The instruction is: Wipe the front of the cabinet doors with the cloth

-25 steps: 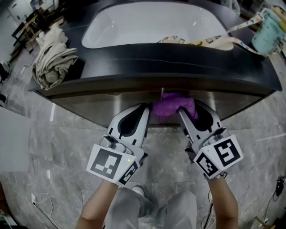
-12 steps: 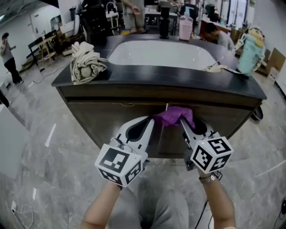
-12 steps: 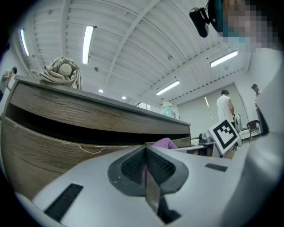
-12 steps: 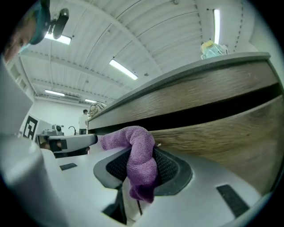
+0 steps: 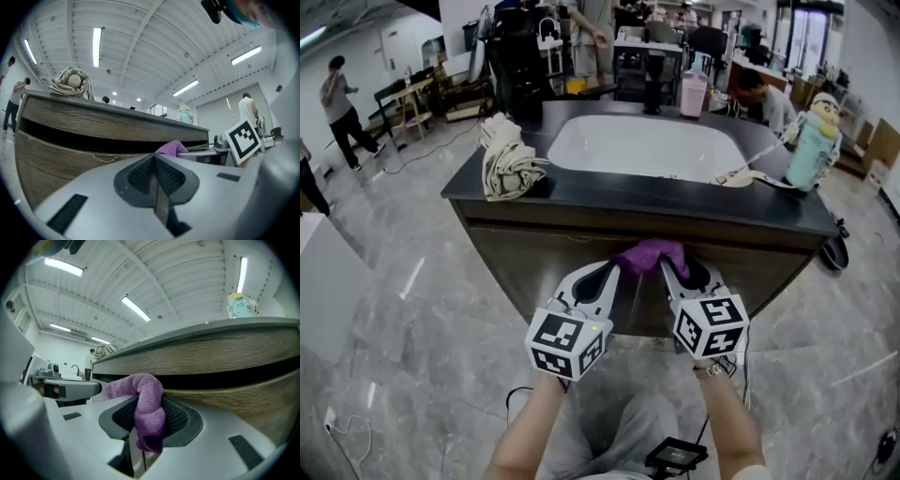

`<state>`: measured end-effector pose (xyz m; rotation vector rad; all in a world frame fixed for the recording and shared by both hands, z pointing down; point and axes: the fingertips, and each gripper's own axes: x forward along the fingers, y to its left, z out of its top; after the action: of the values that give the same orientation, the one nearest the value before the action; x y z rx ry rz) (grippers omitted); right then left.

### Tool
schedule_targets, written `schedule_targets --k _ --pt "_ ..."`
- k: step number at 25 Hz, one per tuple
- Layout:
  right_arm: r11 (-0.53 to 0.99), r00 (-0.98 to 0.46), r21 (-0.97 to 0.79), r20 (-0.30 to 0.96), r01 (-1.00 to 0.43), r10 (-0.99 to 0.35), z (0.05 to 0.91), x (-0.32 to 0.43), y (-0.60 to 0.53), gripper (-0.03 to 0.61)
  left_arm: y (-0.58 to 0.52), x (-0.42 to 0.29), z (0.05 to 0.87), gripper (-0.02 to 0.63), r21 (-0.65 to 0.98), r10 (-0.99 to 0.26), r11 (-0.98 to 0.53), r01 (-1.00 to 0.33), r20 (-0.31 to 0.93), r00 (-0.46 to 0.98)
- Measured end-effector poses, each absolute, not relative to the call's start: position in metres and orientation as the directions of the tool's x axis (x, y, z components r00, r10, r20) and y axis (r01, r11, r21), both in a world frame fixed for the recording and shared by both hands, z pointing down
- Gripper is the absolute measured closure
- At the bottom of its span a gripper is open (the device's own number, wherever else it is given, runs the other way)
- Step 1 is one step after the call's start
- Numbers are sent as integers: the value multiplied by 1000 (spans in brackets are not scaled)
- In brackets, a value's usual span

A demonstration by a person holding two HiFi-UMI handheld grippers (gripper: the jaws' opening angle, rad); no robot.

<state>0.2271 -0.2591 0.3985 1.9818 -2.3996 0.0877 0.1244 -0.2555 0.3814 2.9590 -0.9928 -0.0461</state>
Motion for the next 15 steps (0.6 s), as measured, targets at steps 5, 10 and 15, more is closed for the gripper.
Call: schedule_targets --k 5,10,15 --pt "152 -153 -24 52 -988 -987 400 251 -252 442 -255 139 391 607 81 -579 -813 -576 -14 815" --pt "98 -99 -15 49 -995 -994 408 277 -241 442 -245 148 400 607 85 -551 -832 -549 2 835" --pt "52 -51 6 74 -999 -996 421 311 -228 439 -239 147 402 607 58 -535 -844 -534 5 845"
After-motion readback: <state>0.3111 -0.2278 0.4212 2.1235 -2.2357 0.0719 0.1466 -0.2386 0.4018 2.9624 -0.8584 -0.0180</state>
